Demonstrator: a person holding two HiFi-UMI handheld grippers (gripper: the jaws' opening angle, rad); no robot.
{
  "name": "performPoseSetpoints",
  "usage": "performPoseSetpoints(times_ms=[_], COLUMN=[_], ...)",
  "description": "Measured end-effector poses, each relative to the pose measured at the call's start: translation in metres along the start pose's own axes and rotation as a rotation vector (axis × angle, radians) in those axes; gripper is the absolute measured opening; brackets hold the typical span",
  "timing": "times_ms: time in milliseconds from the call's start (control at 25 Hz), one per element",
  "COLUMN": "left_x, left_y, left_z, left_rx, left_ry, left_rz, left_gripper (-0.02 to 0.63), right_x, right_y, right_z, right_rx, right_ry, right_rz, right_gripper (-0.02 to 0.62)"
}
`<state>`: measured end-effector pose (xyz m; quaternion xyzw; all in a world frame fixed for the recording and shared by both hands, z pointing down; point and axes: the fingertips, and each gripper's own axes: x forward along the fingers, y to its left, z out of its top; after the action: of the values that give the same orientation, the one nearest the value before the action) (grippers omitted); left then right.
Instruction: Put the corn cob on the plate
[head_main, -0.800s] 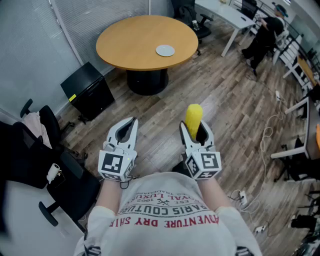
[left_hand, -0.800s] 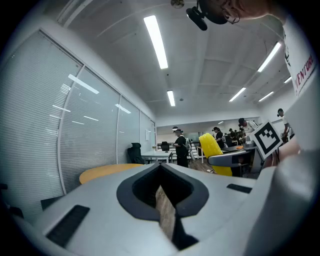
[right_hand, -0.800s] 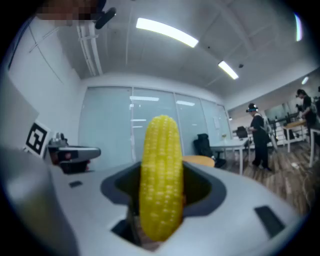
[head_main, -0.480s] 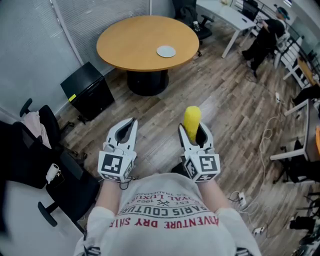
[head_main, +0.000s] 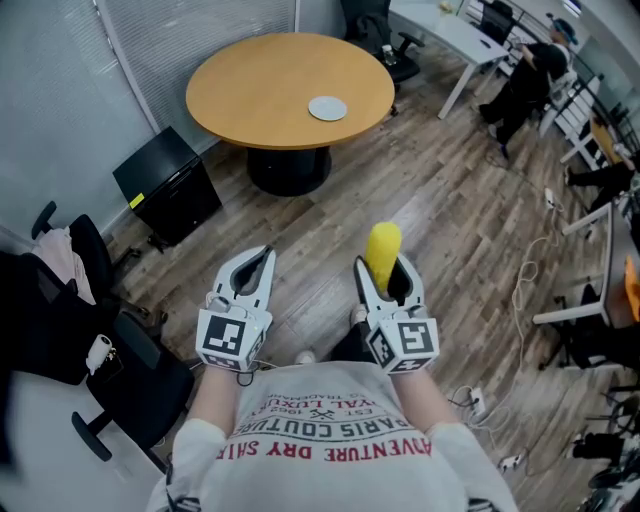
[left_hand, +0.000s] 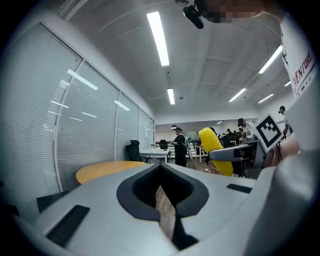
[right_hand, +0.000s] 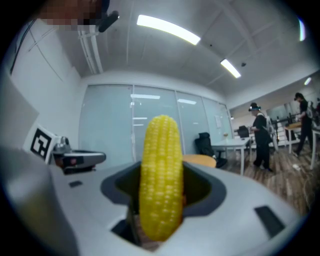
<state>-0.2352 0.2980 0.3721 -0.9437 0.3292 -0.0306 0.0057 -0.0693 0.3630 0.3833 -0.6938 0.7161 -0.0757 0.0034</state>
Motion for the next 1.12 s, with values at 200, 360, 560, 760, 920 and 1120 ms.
performPoseSetpoints(times_ms=[200,360,560,760,920,1120], left_x=[0.024,0.051,0.101,0.166,0.223,0.290], left_y=[0.003,0.009,0.019,0.023,0.024,0.025], left_z=[-0.005,-0.009,-0.008,-0.002,0.004,0.010], left_rx=[-0.007,-0.023,-0.029,-0.029,-0.030,-0.033], left_ry=[0.005,0.019,0.032,0.049,0.057,0.055], left_rz=[0.001,0.029,0.065,0.101,0.130,0.177], left_gripper=[0.032,0.032,0.032,0.032,0.032,0.032], right_x=[0.022,0.047,0.089,0.139,0.179,0.226], right_y=[-0.016,-0.036,-0.074,-0.124,-0.169,-0.221], right_z=[-0.004,-0.008,-0.003,0.007,0.017,0.028], right_rx=[0.003,0.020,0.037,0.037,0.032,0.030], right_ry=[0.017,0.039,0.049,0.069,0.086,0.109], right_rz=[0.013,0.040,0.073,0.112,0.149,0.203], right_gripper=[0.261,0.261,0.262,0.261,0.262,0.262])
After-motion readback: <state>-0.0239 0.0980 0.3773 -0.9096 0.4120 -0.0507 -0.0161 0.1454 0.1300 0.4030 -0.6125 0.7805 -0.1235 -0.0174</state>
